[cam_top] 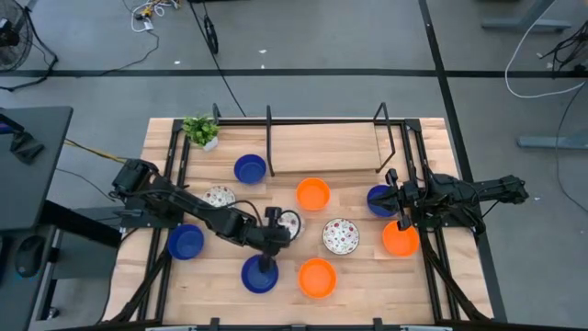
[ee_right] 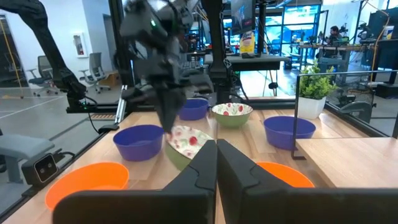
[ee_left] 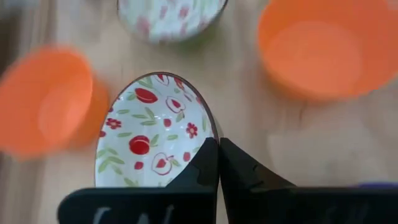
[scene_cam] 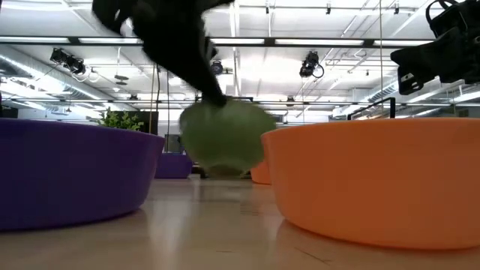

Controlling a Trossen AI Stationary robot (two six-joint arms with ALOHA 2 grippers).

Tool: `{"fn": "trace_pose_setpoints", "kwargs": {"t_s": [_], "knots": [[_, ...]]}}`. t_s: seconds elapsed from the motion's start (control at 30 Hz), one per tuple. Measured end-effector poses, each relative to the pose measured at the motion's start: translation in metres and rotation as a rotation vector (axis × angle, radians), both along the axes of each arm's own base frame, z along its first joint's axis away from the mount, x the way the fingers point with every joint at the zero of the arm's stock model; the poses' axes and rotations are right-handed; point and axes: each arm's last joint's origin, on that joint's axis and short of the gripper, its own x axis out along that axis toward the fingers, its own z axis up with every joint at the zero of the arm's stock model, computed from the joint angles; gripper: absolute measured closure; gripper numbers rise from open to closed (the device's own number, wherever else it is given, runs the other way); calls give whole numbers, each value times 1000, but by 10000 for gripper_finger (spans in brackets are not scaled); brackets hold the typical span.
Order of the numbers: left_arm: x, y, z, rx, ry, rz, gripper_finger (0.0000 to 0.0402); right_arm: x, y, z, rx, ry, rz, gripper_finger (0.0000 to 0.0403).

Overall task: Pick & Place Mini bowls
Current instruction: Put the white bowl on the shelf

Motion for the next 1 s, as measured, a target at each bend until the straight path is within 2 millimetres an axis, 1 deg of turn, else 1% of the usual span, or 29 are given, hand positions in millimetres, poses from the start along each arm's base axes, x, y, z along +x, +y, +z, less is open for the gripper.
{"fn": "trace_pose_setpoints", "kwargs": {"t_s": [0.1, 0.23, 0.33, 0.47, 0.6, 0.77, 0.87, 1.0], "knots": [[11, 7, 17, 19, -59, -5, 398, 0, 0, 0, 0, 0, 0, 389], [23, 26, 30, 95, -104, 19, 398, 0, 0, 0, 0, 0, 0, 389], [32, 46, 36, 137, -160, 38, 398, 0, 0, 0, 0, 0, 0, 389], [44, 80, 40, 204, -219, 68, 398, 0, 0, 0, 0, 0, 0, 389], [58, 116, 37, 306, -264, 90, 398, 0, 0, 0, 0, 1, 0, 389], [73, 157, 16, 377, -265, 95, 398, 0, 0, 0, 0, 0, 0, 389], [82, 178, 7, 439, -227, 108, 398, 0, 0, 0, 0, 1, -1, 389], [95, 199, 7, 494, -214, 134, 398, 0, 0, 0, 0, 1, -2, 389]]}}
